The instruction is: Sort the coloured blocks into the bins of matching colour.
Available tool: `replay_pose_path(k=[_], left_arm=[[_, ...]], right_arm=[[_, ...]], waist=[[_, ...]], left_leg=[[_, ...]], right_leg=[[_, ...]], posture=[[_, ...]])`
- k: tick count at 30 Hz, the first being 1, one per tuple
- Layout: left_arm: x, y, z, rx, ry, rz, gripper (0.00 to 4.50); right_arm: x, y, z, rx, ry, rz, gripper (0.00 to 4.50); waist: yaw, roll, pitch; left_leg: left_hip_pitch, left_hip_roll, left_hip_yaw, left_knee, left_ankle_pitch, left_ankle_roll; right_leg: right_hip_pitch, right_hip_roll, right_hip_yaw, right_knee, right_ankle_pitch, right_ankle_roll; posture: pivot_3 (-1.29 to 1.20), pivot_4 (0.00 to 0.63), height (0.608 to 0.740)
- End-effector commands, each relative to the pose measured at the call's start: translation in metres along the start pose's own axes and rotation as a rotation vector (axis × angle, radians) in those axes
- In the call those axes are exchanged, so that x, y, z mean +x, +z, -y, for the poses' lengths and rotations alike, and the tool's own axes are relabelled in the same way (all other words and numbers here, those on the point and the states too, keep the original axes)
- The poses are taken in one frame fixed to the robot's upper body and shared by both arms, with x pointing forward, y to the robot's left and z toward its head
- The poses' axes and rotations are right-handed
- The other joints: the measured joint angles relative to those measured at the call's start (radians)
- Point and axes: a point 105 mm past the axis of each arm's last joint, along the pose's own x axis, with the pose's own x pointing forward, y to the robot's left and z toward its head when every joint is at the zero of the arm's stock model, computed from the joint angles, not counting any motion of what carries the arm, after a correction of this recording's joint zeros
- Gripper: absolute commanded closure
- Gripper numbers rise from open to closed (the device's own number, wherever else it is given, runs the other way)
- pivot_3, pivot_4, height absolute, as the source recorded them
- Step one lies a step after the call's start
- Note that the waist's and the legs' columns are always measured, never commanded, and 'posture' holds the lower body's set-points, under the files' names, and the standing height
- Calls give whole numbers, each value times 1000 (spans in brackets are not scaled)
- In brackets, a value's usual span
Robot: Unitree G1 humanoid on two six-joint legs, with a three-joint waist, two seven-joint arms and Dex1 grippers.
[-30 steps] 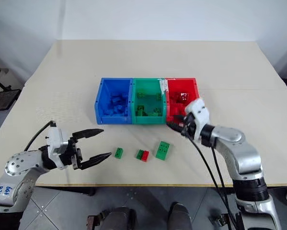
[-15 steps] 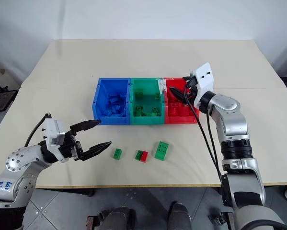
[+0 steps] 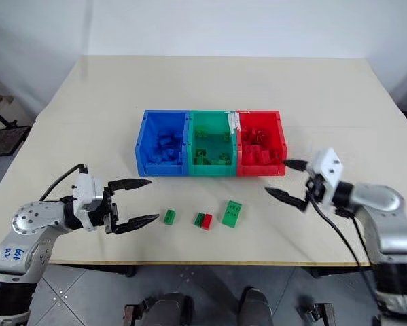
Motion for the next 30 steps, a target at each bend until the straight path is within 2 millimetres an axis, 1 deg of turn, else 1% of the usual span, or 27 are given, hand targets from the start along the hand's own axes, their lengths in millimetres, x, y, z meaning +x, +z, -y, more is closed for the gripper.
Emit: replay_pose_path(k=[1,4,6,8,10,13,14,18,20,22,25,29,30], left_arm=[[7,1,6,53,-66,10,0],[10,1,7,61,-94,17,0],[10,0,7,65,-105,11,0],[8,-1,8,62,-111,5,0],[7,-2,8,55,-112,0,0],[1,-5,11,42,-97,-8,0],[-1,-5,11,41,-85,-10,0],[-6,-6,14,30,-66,-15,0],[-11,-5,16,23,-53,-18,0],[-14,-5,18,21,-46,-21,0],[-17,-5,21,6,-53,-21,0],[-16,-4,23,10,-68,-19,0],[-16,-4,23,12,-70,-19,0]], right_arm=[[-33,0,2,-52,-30,-35,39],[-46,-15,-7,-52,3,-104,39],[-45,-17,-18,-36,62,-108,39],[-39,-16,-29,-35,113,-100,39],[-26,-10,-43,-28,176,-89,39],[9,7,-74,-14,316,-52,39],[20,8,-78,-25,331,-63,39],[47,13,-79,-15,324,-64,39],[65,11,-78,8,317,-80,39],[74,4,-81,22,331,-109,39],[83,-8,-83,72,346,-130,39],[87,-14,-82,84,353,-127,39],[88,-15,-81,79,353,-126,212]], waist=[[0,0,0],[-2,0,0],[-4,0,0],[-4,0,0],[-4,0,0],[-12,0,0],[-15,0,0],[-4,-1,0],[-1,-1,1],[5,-1,1],[12,-1,1],[11,-1,1],[10,-1,1]], left_leg=[[1,0,0,0,0,0],[1,1,1,0,0,0],[1,1,1,0,0,0],[1,1,1,0,0,0],[1,1,1,0,0,0],[2,1,0,0,0,0],[2,2,0,0,0,0],[1,1,-1,1,0,0],[0,1,-1,2,-1,0],[0,1,-2,2,-1,0],[0,1,-2,2,-1,-1],[0,1,-1,2,-1,0],[0,1,-1,2,-1,0]], right_leg=[[0,0,0,0,0,0],[1,0,1,0,0,0],[1,0,1,0,0,0],[1,0,1,0,0,0],[1,0,1,1,0,0],[1,0,1,1,0,0],[1,0,0,1,0,0],[1,0,0,1,0,0],[1,0,0,0,0,0],[0,0,0,0,0,0],[0,0,-1,1,0,0],[0,0,-1,1,0,0],[0,0,-1,1,0,0]], posture=[[0,150,740],[0,150,740],[0,150,740],[0,150,740],[0,150,740],[0,150,740],[0,150,740],[0,150,740],[0,150,740],[0,150,740],[0,150,740],[0,150,740],[0,150,740]])
